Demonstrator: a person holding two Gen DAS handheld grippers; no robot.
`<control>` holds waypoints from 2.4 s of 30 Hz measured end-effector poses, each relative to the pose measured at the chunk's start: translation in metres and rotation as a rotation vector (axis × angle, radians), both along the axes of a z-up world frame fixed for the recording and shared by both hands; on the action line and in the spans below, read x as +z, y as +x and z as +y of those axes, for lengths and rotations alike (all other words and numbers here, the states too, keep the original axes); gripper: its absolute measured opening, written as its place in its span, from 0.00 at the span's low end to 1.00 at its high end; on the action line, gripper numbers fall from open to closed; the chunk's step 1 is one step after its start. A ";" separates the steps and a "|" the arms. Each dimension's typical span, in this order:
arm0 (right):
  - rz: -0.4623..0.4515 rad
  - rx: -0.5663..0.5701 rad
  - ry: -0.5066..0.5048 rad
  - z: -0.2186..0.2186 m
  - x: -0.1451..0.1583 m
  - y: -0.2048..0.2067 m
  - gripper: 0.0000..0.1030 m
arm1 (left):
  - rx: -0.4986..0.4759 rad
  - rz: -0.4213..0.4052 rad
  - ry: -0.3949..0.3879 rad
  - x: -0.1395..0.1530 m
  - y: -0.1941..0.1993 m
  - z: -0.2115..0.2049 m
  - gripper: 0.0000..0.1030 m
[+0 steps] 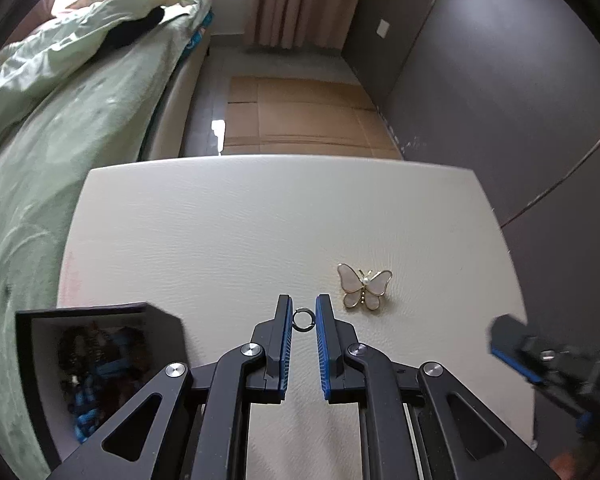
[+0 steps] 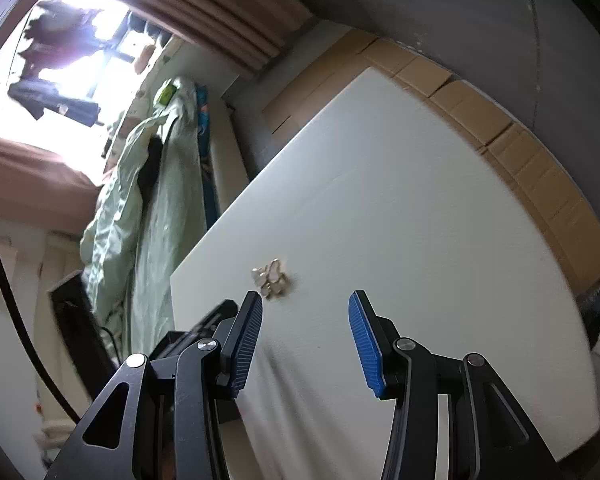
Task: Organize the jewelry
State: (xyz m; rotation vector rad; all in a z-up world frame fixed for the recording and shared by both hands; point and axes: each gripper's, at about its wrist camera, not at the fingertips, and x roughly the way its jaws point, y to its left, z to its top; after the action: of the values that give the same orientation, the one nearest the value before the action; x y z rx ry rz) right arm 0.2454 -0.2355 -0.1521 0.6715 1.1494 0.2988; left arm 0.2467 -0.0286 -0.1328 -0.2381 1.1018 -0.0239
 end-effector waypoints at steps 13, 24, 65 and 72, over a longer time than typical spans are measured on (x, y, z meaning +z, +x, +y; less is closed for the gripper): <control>-0.048 0.159 -0.181 0.065 -0.009 0.020 0.45 | 0.073 -0.096 -0.089 0.040 -0.025 0.050 0.00; -0.031 0.181 -0.305 0.092 -0.018 0.038 0.45 | 0.144 -0.129 -0.142 0.054 -0.044 0.103 0.00; -0.139 0.212 -0.403 0.047 0.023 0.035 0.40 | 0.040 0.049 0.076 0.004 0.010 0.067 0.40; -0.130 0.206 -0.392 0.037 0.021 0.032 0.40 | 0.015 0.105 0.048 0.004 0.002 0.062 0.39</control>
State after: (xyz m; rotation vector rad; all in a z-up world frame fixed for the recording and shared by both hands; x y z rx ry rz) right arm 0.2776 -0.1981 -0.1306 0.1863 1.1130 0.2757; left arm 0.2482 0.0334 -0.1291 -0.2068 1.2039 0.0289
